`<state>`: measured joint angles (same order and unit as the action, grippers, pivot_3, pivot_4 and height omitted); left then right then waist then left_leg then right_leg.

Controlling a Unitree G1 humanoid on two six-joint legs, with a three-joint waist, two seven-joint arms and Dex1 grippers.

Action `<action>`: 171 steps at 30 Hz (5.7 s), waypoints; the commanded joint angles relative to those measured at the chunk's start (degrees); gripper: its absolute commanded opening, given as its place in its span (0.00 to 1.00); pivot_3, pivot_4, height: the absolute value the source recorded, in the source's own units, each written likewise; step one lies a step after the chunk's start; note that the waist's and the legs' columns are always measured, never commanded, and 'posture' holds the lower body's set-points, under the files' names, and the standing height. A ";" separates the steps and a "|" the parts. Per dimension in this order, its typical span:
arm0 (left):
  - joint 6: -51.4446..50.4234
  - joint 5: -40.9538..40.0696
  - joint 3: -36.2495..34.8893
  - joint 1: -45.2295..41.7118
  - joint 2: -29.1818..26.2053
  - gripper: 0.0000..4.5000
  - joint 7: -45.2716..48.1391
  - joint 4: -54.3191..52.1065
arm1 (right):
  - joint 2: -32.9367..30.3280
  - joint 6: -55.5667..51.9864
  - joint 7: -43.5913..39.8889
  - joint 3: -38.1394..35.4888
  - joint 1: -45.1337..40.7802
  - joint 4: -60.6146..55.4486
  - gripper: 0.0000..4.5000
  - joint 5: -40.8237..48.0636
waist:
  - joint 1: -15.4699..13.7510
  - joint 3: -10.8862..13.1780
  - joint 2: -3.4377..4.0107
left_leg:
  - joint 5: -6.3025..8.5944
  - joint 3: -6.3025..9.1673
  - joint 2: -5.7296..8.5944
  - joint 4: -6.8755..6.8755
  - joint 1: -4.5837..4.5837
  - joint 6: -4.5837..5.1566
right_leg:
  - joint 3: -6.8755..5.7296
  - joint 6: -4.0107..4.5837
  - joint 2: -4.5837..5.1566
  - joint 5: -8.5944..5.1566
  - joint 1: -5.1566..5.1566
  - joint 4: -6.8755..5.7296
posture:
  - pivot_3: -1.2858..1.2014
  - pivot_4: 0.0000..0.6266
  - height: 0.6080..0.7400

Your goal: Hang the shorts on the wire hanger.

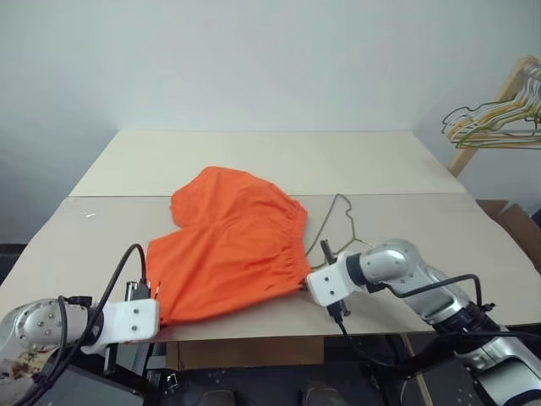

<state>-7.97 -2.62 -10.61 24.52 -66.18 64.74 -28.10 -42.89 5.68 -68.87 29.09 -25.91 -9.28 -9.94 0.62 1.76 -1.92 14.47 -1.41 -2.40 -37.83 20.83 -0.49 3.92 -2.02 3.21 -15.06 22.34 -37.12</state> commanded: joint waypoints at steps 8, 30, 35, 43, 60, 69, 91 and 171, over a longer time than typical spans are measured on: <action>-1.38 1.28 -0.38 -0.72 -0.67 0.15 1.34 -0.06 | -2.86 -4.86 -3.66 -2.10 2.19 -6.29 0.17 1.45 | -0.43 0.01 -0.01 | 0.00 -0.01 -0.05 0.00 -0.04 0.00 | 0.00 0.03 -0.07 -0.02 0.00 0.00 | 0.54 0.00 1.00; -7.88 -14.93 -2.35 -18.61 12.53 0.99 -3.26 -5.23 | 10.11 -42.35 25.67 -15.44 -3.78 6.32 1.00 5.48 | -0.18 0.02 -0.10 | 0.01 -0.05 -0.10 -0.01 0.11 -0.01 | 0.10 0.12 -0.15 -0.01 0.13 -0.01 | 0.53 0.00 1.00; -5.91 -11.84 1.28 -19.14 11.08 0.99 -2.97 -3.01 | 14.46 -45.15 31.48 -13.73 -3.50 8.03 1.00 2.63 | 0.16 0.02 -0.09 | 0.01 -0.04 -0.07 -0.01 0.33 -0.02 | 0.10 0.11 -0.13 0.01 0.37 -0.02 | 0.52 0.00 1.00; -1.12 -9.41 3.75 -20.85 10.76 0.99 -2.11 1.24 | 9.31 -37.66 31.85 -9.03 0.24 13.05 1.00 -3.17 | 0.21 0.03 -0.07 | 0.01 -0.04 -0.06 -0.01 0.31 -0.02 | 0.09 0.10 -0.13 0.00 0.35 0.00 | 0.52 0.00 1.00; 1.36 -7.23 6.22 -21.50 11.86 0.99 -3.05 3.19 | 11.50 -52.42 31.65 -24.81 -1.50 9.56 1.00 10.24 | 1.90 0.00 -0.08 | 0.02 0.01 -0.29 -0.03 0.20 0.00 | 0.11 0.12 -0.39 0.04 0.17 0.02 | 0.51 0.00 1.00; 0.54 -9.59 6.22 -23.00 13.62 0.99 -3.90 1.63 | 24.16 -53.32 47.37 -29.00 -7.50 24.01 1.00 10.30 | 1.79 0.02 -0.05 | 0.06 0.02 -0.36 -0.03 0.34 -0.01 | 0.15 0.19 -0.47 0.06 0.35 0.02 | 0.52 0.00 1.00; -1.05 -11.20 7.87 -25.77 15.62 1.00 -5.73 -0.20 | 26.93 -58.85 46.79 -25.67 -5.82 29.28 0.12 12.18 | 2.05 -0.36 -0.24 | 0.08 0.06 -0.46 -0.02 0.17 -0.01 | 0.15 0.22 -0.59 0.06 0.21 0.02 | 0.53 0.00 1.00; -32.14 -69.83 -11.72 -55.81 35.19 0.00 -9.12 13.81 | -2.40 -52.97 -3.25 -30.55 1.34 2.42 1.00 57.86 | 1.98 -0.39 0.00 | 0.11 0.49 -0.31 -0.15 0.23 -0.03 | 0.03 0.21 -0.65 0.09 -0.04 0.22 | 0.51 0.00 1.00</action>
<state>-41.20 -70.69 -21.46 -29.72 -31.18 54.84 -13.86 -44.83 -46.49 -69.10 -2.22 -23.49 -5.91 46.24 2.60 1.37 -1.93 14.57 -0.91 -2.71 -37.99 21.08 -0.51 3.94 -1.78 2.56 -14.95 22.31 -36.88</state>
